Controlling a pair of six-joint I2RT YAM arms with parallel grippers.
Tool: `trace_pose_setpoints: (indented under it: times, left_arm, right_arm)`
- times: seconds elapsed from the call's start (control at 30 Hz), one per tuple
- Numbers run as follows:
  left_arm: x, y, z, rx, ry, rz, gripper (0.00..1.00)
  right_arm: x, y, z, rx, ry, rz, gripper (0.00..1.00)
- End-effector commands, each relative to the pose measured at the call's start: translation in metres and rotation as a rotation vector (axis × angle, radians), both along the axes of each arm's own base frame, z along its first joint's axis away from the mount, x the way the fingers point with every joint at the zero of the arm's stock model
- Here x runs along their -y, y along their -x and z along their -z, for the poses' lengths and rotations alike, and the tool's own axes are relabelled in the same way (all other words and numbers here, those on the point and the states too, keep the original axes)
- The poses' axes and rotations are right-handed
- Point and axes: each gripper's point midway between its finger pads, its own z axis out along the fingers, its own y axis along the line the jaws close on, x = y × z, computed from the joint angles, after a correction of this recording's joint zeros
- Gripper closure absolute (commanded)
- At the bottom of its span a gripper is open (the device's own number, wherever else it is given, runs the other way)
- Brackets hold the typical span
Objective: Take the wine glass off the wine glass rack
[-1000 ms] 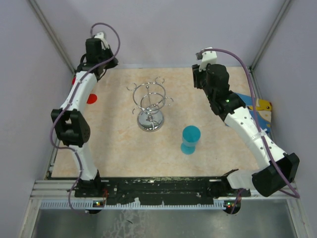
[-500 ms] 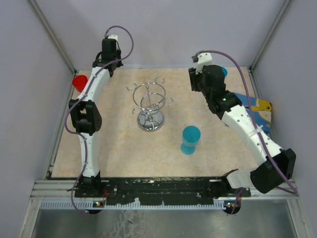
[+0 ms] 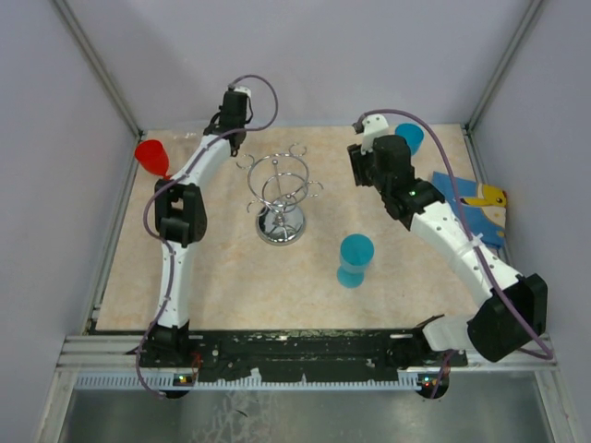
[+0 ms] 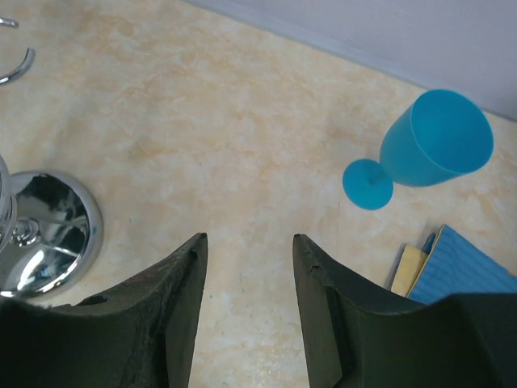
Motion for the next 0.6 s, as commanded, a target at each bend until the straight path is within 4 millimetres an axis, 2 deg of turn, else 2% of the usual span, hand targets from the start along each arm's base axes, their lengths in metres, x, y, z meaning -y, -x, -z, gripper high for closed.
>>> trace_pose_setpoints:
  times: [0.0,0.17,0.37,0.57]
  left_arm:
    - [-0.031,-0.011,-0.036,0.106,-0.129,-0.093,1.00]
    - [-0.053,-0.004,-0.028,0.082,-0.227,-0.150,1.00]
    - [-0.069,0.004,-0.010,0.033,-0.328,-0.187,1.00]
    - [-0.078,0.004,-0.004,0.028,-0.422,-0.208,1.00]
  right_arm:
    - [-0.005,0.005,-0.035,0.099,-0.080,-0.021,0.53]
    - [-0.011,0.009,-0.037,0.115,-0.118,-0.048,0.52]
    - [-0.011,0.008,-0.033,0.110,-0.113,-0.047,0.52]
    - [-0.006,0.008,-0.037,0.124,-0.108,-0.033,0.52]
